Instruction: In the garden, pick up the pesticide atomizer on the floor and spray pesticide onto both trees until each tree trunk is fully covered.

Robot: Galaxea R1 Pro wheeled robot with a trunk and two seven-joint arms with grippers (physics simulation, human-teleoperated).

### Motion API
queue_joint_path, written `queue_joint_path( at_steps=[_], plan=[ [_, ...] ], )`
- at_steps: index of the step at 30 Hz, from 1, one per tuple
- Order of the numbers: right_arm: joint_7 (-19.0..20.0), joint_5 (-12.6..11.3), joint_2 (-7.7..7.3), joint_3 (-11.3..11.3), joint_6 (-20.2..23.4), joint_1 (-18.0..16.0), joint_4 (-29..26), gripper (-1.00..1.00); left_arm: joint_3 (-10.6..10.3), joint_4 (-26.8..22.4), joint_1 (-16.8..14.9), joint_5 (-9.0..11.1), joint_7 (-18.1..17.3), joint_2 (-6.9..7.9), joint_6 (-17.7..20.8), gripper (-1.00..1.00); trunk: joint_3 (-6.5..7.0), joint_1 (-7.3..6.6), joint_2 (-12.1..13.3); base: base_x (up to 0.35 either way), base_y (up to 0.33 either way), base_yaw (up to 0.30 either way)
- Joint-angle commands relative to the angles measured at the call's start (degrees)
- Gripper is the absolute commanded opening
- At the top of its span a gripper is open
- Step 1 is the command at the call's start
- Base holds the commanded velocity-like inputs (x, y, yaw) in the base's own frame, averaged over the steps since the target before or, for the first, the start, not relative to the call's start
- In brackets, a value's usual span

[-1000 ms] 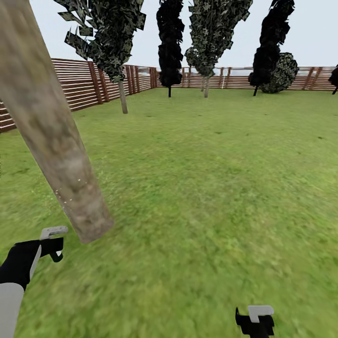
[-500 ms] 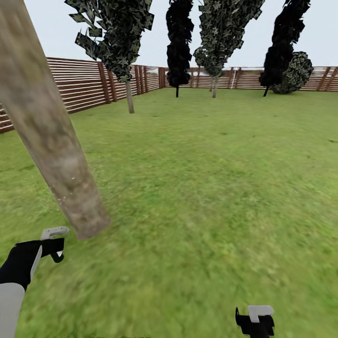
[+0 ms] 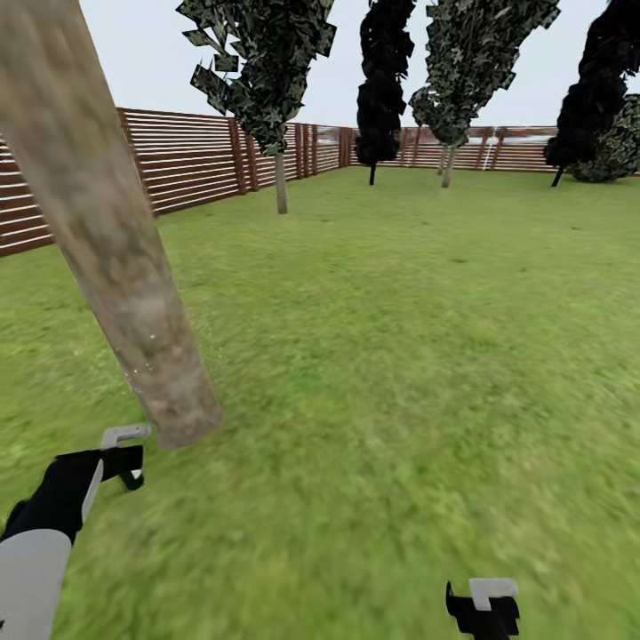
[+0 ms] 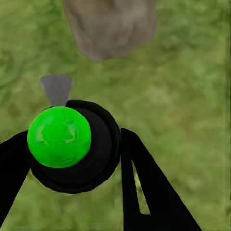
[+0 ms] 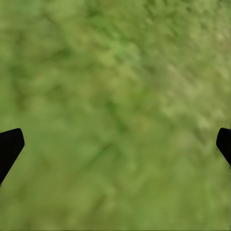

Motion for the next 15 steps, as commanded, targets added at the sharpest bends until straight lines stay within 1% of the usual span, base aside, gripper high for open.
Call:
queue_joint_path(
  at_steps=[1,4,7,9,12,15],
  plan=[
    [0.0,0.0,0.00,0.0,0.0,0.0,0.0,1.00,-0.2,-0.1,-0.1,-0.3,0.0,-0.53,-0.1,-1.00,0.00,0.00,0.0,0.279,-0.166,0.047],
    [0.0,0.0,-0.08,0.0,-0.1,0.0,0.0,1.00,-0.5,-0.1,-0.1,-0.5,0.0,-0.79,-0.1,-1.00,0.00,0.00,0.0,0.258,-0.179,0.012],
    [0.0,0.0,-0.09,0.0,-0.1,0.0,0.0,1.00,-0.7,-0.1,-0.1,-0.5,0.5,-0.76,0.0,-1.00,0.00,0.00,0.0,0.115,-0.252,0.000],
    [0.0,0.0,-0.09,-0.1,0.0,0.0,0.0,1.00,-0.7,-0.1,-0.1,-0.4,3.9,-0.76,0.0,-1.00,0.00,0.00,0.0,0.086,-0.266,0.000],
    [0.0,0.0,-0.09,-0.1,0.0,0.0,0.0,1.00,-0.7,-0.1,0.0,-0.4,4.8,-0.76,0.0,-1.00,0.00,0.00,0.0,0.082,-0.267,0.000],
    [0.0,0.0,-0.09,-0.1,0.0,0.0,0.0,1.00,-0.6,0.0,0.5,-0.3,5.0,-0.80,-0.1,-1.00,0.00,0.00,0.0,0.084,-0.267,0.201]
  ],
)
